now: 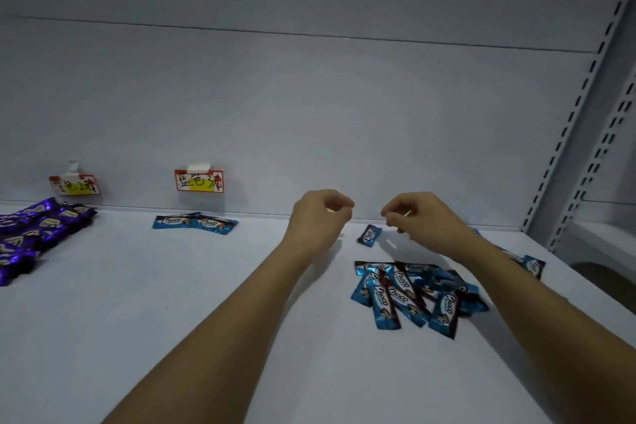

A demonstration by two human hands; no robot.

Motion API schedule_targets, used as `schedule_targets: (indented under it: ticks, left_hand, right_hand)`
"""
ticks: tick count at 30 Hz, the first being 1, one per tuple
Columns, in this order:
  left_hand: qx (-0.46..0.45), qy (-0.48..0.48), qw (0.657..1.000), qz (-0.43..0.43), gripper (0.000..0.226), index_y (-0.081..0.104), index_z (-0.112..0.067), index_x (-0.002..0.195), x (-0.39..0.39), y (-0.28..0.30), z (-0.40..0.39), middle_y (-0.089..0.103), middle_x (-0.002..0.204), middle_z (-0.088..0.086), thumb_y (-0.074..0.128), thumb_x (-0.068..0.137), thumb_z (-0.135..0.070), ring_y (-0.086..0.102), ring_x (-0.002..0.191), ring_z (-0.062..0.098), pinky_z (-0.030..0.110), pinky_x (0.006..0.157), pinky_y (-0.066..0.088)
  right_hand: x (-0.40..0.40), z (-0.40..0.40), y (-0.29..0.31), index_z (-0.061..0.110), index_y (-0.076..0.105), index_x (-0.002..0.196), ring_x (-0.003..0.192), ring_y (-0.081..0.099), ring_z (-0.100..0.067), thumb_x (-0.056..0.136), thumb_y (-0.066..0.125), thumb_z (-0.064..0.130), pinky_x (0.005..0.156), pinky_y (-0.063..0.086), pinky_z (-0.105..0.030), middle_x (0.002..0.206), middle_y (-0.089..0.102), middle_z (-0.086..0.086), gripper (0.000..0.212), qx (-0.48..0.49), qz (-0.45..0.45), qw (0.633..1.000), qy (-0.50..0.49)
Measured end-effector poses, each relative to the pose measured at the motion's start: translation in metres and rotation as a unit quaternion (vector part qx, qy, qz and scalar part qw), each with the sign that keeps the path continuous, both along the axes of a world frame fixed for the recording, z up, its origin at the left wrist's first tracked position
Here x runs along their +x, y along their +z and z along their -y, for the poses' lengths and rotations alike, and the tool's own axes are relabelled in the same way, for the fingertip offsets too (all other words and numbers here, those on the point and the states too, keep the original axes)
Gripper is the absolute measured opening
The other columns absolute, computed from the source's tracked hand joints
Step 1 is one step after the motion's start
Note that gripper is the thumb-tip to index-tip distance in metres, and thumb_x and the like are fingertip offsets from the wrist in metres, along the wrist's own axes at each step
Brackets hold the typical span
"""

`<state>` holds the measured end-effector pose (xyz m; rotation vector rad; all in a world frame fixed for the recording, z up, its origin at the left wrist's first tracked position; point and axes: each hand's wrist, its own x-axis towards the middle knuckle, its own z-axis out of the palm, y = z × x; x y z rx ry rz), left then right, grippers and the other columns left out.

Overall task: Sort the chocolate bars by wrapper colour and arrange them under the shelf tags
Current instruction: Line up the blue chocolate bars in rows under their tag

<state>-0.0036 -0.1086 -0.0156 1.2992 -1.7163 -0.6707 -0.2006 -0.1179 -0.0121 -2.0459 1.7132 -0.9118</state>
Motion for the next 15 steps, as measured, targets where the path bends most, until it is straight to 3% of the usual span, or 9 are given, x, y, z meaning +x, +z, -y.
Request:
schedule_targets:
  ticks: [3,6,10,15]
  left_hand:
    - [0.016,-0.059,0.996,0.058,0.013,0.067,-0.035,0.091,-0.011,-0.018,-0.006,0.065,0.102,-0.012,0.062,0.093,-0.024,0.059,0.089,0.005,0.006,0.052,0.042]
    - [0.029,-0.101,0.988,0.112,0.014,0.070,-0.038,0.096,-0.009,-0.021,-0.006,0.064,0.106,-0.015,0.063,0.092,-0.027,0.059,0.092,0.004,0.009,0.055,0.042]
    - [0.054,-0.113,0.974,0.191,0.015,0.069,-0.038,0.104,-0.008,-0.028,-0.003,0.060,0.112,-0.014,0.062,0.091,-0.038,0.054,0.091,0.001,0.012,0.062,0.040]
    - [0.056,-0.109,0.971,0.205,0.010,0.070,-0.039,0.095,-0.016,-0.032,-0.001,0.052,0.096,-0.020,0.066,0.086,-0.042,0.050,0.092,0.004,0.012,0.062,0.039]
  right_hand:
    - [-0.020,0.000,-0.014,0.033,0.068,0.088,0.081,0.061,-0.001,0.091,0.063,0.026,0.073,0.049,-0.020,0.088,0.067,0.018,0.010,0.024,-0.043,0.999,0.015]
    - [-0.027,-0.002,-0.012,0.034,0.070,0.086,0.076,0.061,0.005,0.089,0.066,0.030,0.065,0.043,-0.014,0.082,0.067,0.021,0.007,0.058,-0.061,0.995,0.047]
    - [-0.031,-0.008,-0.001,0.035,0.073,0.084,0.082,0.063,0.000,0.087,0.069,0.034,0.065,0.044,-0.017,0.084,0.069,0.020,0.005,0.111,-0.101,0.986,0.080]
    - [-0.038,-0.021,0.010,0.036,0.073,0.087,0.077,0.068,-0.002,0.079,0.075,0.043,0.058,0.047,-0.014,0.084,0.071,0.017,0.011,0.193,-0.146,0.967,0.082]
